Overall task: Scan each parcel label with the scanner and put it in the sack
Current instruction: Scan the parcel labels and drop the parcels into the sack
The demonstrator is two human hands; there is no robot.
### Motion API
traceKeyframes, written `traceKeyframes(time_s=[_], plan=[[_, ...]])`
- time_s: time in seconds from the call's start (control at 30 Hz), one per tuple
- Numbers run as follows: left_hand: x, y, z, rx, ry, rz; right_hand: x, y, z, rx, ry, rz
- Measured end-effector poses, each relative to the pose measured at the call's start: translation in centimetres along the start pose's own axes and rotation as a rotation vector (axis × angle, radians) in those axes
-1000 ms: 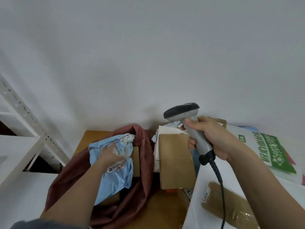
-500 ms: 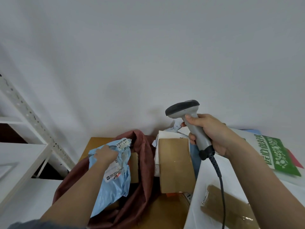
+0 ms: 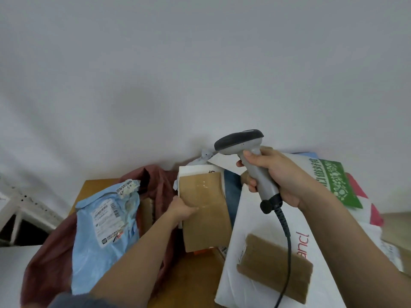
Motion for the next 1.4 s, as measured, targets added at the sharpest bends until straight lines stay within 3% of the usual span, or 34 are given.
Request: traceKeyframes(time_s=[0.3,0.47,0.67,0.8,1.0,1.17,1.4], plan=[[0.5,-0.9,0.3,-0.090,-0.100,-0.215,-3.3,-0.6,-0.3,0.013,-0.059,0.025],[-2.9,-2.7,-1.2,0.040,-0.159,-0.320,-2.2,0.3,0.0,-0.004,-0.031,0.053],[-8.4,-4.3,-4.7,0.103,-0.126,-0.659,-0.2,1.4,0.3,-0.075,-0.103,0.102],[-10.9,-5.5,-7.9,0.351,-0.190,-0.547,0.5,2.0,0.9,-0.160,-0.198,0.166],[-11.4,-8.2,-13.0,0.971,-0.721,-0.070,1.1,2.7,1.4,-0.185,-0.323,0.204],[-10.6,-9.6,-15.8,1.303,-0.960,0.255,1.4,2.9,1.0,-0.175,-0.356,0.265],[-9.3,-10.4,-17.2,1.613,-1.136,0.304,0.8,3.0,0.4,-0.277,-0.448,0.169]])
Point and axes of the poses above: each hand's wrist, its own z-axis towards the middle knuckle, its own x-axis out of the palm, y = z × x, the point moved 2 cm from there along z, towards the middle knuckle, and after that the axes turned 8 degrees about -x, right-handed, at the moved point
